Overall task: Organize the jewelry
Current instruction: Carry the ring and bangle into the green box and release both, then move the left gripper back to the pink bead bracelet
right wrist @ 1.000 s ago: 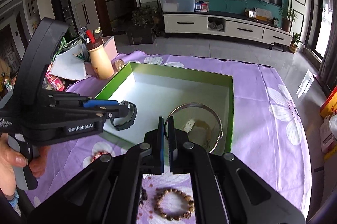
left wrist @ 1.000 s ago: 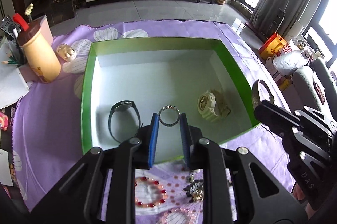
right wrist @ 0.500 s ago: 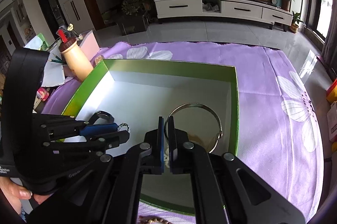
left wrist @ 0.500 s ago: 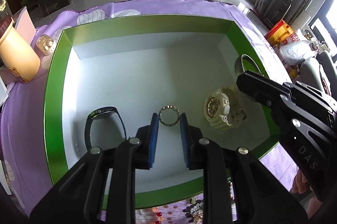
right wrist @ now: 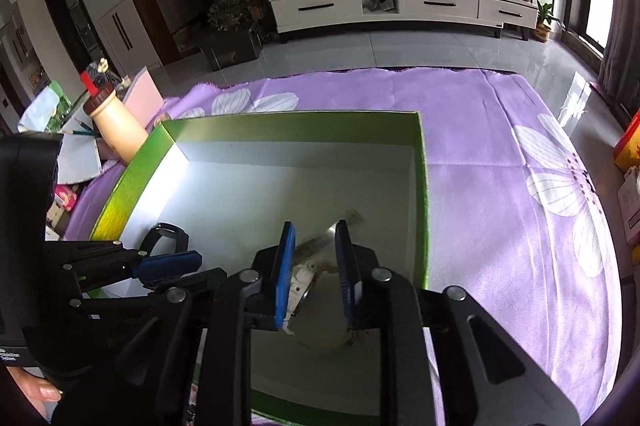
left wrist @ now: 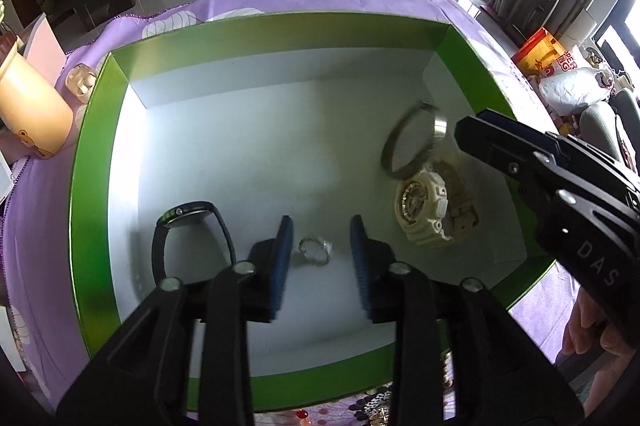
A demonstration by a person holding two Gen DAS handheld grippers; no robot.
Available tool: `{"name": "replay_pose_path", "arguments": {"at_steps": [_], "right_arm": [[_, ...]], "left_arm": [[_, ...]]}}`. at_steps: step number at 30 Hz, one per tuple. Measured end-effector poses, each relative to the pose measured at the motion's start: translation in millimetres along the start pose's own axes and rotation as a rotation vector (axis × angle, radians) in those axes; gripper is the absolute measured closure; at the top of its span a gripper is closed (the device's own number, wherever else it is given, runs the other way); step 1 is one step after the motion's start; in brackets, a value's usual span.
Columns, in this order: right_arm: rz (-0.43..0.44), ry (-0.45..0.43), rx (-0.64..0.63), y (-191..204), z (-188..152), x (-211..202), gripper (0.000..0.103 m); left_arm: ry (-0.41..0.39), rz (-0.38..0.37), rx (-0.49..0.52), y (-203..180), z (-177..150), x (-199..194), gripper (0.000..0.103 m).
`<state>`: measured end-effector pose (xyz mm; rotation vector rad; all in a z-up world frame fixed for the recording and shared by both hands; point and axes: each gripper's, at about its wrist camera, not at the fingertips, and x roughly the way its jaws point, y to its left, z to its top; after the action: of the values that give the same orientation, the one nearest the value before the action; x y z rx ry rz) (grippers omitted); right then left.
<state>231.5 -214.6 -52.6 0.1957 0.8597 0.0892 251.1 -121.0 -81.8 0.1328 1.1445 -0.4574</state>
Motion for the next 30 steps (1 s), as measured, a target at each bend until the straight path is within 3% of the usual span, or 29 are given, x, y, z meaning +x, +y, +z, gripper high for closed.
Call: {"name": "replay_pose_path", "arguments": {"at_steps": [7, 15, 19, 22, 25, 30], "right_arm": [[0.04, -0.044, 0.026, -10.0, -15.9, -31.9, 0.082], [0.075, -0.067, 0.032, -13.4, -56.6, -77.6, 0.081], [0.061, -0.066, 0.032, -15.2, -78.3, -96.2, 0.068], [0.055, -0.059, 0.029, -14.4, -92.6, -105.4, 0.067], [0.048, -0.055, 0.025, -13.8, -106.2, -115.3, 0.056], [0.042, -0.04, 0.006, -9.5, -130.2, -127.3, 0.056]], "left_arm": [[-0.06, 0.008, 0.007, 0.9, -5.8, -31.9, 0.042], [-0.135, 0.028, 0.006, 8.8, -35.2, -83.9, 0.027], [-0.151, 0.017, -0.013, 17.3, -60.6, -104.4, 0.022], [-0.142, 0.013, -0.023, 23.2, -81.5, -112.9, 0.02], [-0.123, 0.019, -0.029, 29.9, -103.4, -117.0, 0.019], [-0.074, 0.028, -0.044, 40.6, -144.0, -110.6, 0.018]]}}
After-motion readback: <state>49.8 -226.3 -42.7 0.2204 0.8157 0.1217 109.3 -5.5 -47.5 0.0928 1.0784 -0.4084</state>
